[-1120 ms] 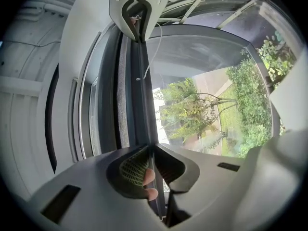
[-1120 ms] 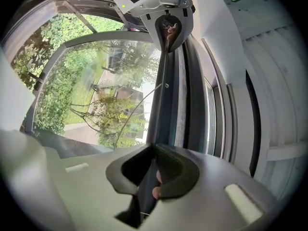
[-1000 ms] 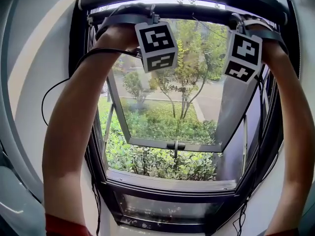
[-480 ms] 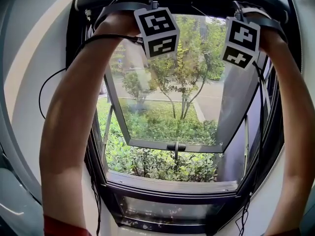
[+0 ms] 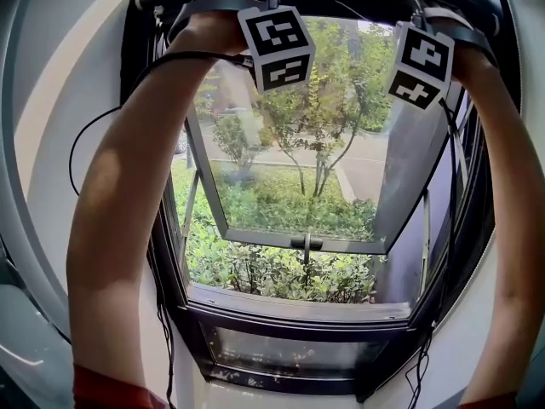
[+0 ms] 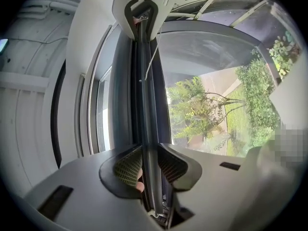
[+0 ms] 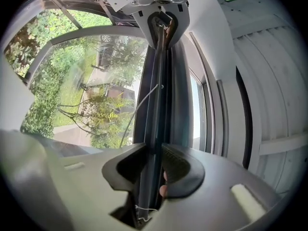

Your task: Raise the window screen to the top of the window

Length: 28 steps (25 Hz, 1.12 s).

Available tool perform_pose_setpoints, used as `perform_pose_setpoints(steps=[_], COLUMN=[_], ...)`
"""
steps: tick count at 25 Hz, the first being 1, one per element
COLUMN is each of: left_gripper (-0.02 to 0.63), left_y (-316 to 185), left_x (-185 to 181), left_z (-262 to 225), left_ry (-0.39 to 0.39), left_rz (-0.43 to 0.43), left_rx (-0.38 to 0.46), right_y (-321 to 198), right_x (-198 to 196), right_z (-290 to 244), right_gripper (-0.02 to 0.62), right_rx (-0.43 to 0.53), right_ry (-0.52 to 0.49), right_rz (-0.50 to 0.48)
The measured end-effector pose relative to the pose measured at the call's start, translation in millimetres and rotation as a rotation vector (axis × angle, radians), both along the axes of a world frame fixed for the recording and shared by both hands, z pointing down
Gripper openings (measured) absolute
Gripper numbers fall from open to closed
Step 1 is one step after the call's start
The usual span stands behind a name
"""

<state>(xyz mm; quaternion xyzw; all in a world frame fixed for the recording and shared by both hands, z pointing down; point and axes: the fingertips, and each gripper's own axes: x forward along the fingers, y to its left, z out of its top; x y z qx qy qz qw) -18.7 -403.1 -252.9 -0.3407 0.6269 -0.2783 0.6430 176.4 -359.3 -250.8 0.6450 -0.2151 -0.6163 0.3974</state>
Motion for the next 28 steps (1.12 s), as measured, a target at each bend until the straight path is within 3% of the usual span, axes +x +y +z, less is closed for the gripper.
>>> perform_pose_setpoints(steps=[6, 11, 24, 28], left_gripper=[0.109, 0.115, 0.115, 0.115], left_y=[22.2, 34.4, 49.0, 47.4], left_x=[-2.5, -1.5, 0.9, 7.2], left_z=[1.6, 16.3, 86.7, 116.2], left_ry=[0.007, 0.002, 0.017, 0.045], left_rz=[0.073, 0.110, 0.221, 0.294], left_rx=[0.076, 0.091, 0.081, 0.024], right_y=[12.8, 20.4, 34.0, 43.3], right_x=[-5.9, -14.0, -21.7, -25.9], right_z=[9.0, 23.8, 83.2, 102.8], right_gripper=[0.123, 0.123, 0.123, 0.123], right_rx=[0.016, 0.024, 0.016, 0.013], right_ry=[0.011, 0.027, 0.025, -0.011], right_rz=[-0.051, -0.093, -0.214, -0.291])
